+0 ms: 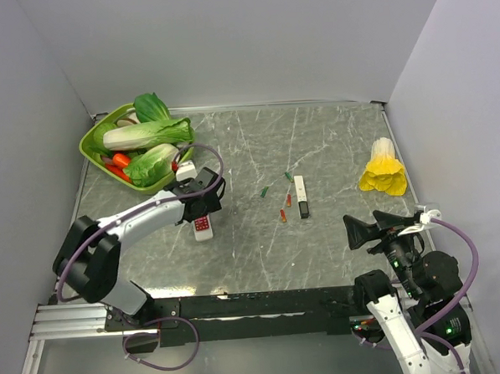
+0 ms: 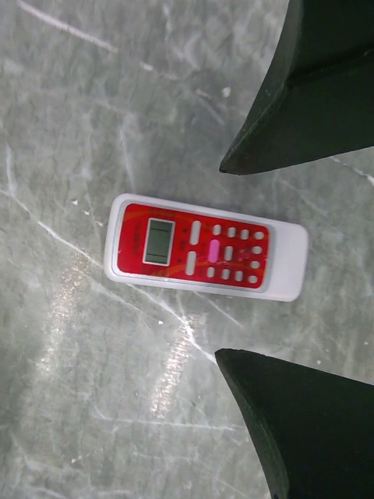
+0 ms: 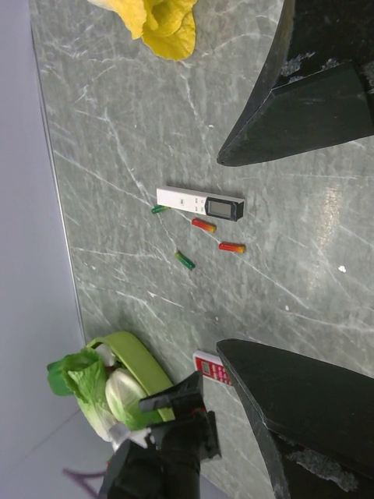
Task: Load the batteries into the remote control
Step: Pick up the remote control from the center of the board.
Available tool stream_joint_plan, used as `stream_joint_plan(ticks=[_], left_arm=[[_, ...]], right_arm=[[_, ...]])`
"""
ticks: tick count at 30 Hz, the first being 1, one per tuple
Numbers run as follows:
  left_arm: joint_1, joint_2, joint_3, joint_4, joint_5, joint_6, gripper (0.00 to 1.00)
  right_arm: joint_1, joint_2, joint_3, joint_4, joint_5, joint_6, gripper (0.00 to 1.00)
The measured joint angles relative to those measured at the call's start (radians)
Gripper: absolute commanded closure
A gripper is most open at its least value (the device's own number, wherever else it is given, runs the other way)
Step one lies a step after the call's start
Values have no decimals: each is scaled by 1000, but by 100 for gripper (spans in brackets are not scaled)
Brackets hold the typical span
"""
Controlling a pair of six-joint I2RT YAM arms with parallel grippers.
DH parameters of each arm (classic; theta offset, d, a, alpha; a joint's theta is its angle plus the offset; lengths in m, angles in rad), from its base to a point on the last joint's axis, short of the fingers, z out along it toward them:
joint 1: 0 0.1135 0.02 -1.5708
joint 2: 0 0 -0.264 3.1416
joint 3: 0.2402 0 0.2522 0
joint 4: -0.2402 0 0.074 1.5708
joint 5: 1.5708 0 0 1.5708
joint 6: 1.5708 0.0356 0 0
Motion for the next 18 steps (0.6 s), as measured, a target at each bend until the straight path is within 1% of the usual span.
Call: stream_joint_plan(ticks=[3,7,10,14,16,18], left_arm=[[23,54,-1,33,23,9,1],[54,122,-2,75,56,26,5],[73,159,-2,95,76,35,11],[86,190,-2,110,100,45,21],[87,199,-2,116,110,51,23],[87,201,-3,130,124,56,28]], right_arm=[[0,0,0,0,-7,0,0],[0,0,0,0,-14,0,0],[0,0,-1,0,-18,-1,0],[0,0,-7,-3,-21,-3,0],[0,0,-8,-3,-22,-4,0],[0,0,-8,-3,-25,-5,0]])
